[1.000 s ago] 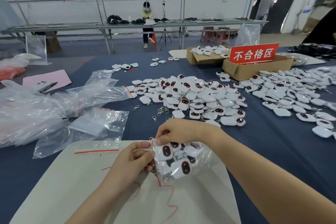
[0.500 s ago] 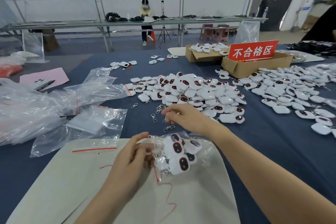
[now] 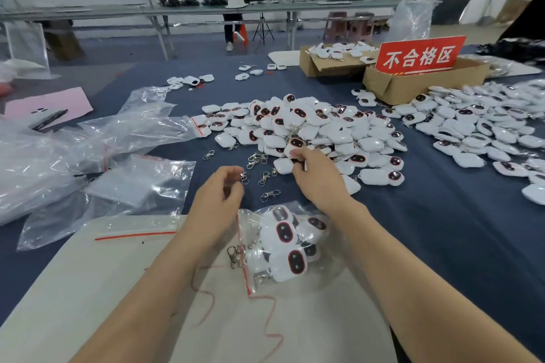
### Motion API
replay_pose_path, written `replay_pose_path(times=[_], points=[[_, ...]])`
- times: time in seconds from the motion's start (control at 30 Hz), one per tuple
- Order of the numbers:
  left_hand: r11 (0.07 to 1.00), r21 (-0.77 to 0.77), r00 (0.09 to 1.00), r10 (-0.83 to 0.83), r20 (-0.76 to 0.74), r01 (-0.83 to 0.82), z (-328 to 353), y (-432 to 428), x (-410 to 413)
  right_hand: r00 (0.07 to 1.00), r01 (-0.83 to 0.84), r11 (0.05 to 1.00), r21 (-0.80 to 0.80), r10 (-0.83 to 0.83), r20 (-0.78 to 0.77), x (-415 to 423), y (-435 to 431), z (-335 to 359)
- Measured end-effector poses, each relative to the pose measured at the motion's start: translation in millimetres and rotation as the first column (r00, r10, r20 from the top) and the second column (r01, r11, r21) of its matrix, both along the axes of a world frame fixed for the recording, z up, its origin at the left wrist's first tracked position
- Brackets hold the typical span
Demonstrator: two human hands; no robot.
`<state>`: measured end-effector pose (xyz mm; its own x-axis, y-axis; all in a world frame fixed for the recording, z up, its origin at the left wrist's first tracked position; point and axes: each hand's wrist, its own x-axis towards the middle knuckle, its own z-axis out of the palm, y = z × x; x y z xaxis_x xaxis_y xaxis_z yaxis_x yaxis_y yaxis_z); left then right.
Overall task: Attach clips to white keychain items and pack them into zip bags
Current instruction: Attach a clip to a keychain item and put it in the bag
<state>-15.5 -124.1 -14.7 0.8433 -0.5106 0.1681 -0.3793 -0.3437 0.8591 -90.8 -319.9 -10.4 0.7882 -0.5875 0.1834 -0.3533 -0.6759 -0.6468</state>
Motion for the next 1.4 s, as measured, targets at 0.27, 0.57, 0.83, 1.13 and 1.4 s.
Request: replay_pose_path(times=[0.27,0.57,0.83,1.13,1.4], points=[[0.912,0.409,0.944,-0.16,0.29,0.028,-8,-52,45,1.0,-0.013,0.993,-0.116,0.014,0.009,6,-2,-14],[0.878,0.476,0.908,-0.234,0.347,0.045,-10,-72,67,0.997,-0.081,0.995,-0.05,0.081,0.006,8,-11,-17],[0.921,0.356,0.911,-0.276,0.305,0.16,-5,-63,53,0.983,-0.175,0.978,0.11,0.168,0.067,5,-18,-17],[0.955,0.047,0.949,-0.295,0.109,0.291,-2,-38,23,0.945,-0.275,0.956,0.106,0.248,0.215,2,-11,-11],[0.939,-0.095,0.942,-0.335,-0.019,0.331,-3,-38,25,0.861,-0.395,0.897,0.198,0.286,0.421,8,1,-6]])
